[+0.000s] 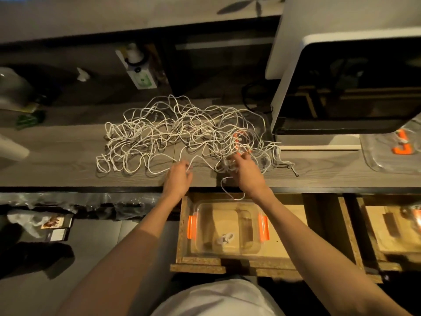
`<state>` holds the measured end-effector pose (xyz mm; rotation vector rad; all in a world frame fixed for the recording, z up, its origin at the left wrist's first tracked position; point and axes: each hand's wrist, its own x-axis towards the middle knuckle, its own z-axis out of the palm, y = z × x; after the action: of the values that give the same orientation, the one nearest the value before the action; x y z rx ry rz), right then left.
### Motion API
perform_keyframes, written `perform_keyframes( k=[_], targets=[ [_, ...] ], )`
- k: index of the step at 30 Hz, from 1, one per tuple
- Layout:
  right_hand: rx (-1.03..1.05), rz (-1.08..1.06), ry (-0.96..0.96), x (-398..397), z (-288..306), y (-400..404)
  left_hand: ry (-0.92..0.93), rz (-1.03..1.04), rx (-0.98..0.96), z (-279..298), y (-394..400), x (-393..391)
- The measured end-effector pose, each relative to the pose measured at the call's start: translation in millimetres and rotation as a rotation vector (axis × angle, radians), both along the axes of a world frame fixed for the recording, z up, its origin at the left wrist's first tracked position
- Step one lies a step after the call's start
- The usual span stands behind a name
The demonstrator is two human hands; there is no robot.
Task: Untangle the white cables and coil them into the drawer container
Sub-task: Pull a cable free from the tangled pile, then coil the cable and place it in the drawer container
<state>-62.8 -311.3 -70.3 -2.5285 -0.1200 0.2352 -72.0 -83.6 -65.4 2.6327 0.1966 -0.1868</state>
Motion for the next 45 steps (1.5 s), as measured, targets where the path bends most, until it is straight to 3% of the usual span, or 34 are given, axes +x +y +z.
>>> perform_keyframes(
  k=[5,16,20,23,26,29,33,39,43,45],
  targets=[
    [-0.049,0.018,-0.038,12.1,12.3,-10.6,-0.116,-0.011,-0.139,34.0,6.3,23.4],
    [0.238,-0.069,-0.424,63.6,91.0,0.9,-0.283,0.041,-0.477,113.6,24.3,74.6],
    [0.693,-0.240,-0.364,68.3,129.0,12.3,-0.313,0.046,-0.568,123.9,32.8,86.2],
    [0.976,-0.380,-0.435,69.6,150.3,16.2,-0.301,0.025,-0.627,131.2,36.2,90.2],
    [0.883,-0.298,-0.181,74.3,152.4,16.1,-0.267,0.017,-0.656,140.4,38.2,93.5],
    [0.672,-0.247,-0.168,71.7,148.6,15.3,-0.264,-0.007,-0.641,147.6,43.6,96.8],
    [0.689,-0.126,-0.091,66.4,162.1,23.2,-0.274,-0.080,-0.671,160.2,44.9,102.2],
    [0.669,0.045,-0.047,67.7,190.9,41.6,-0.297,-0.339,-0.560,196.2,34.7,109.7],
    [0.809,0.065,0.050,68.7,202.5,44.7,-0.377,-0.373,-0.475,210.1,36.6,115.6],
    [0.773,0.077,0.057,69.0,205.4,44.0,-0.390,-0.406,-0.466,211.5,38.8,115.1]
  ],
)
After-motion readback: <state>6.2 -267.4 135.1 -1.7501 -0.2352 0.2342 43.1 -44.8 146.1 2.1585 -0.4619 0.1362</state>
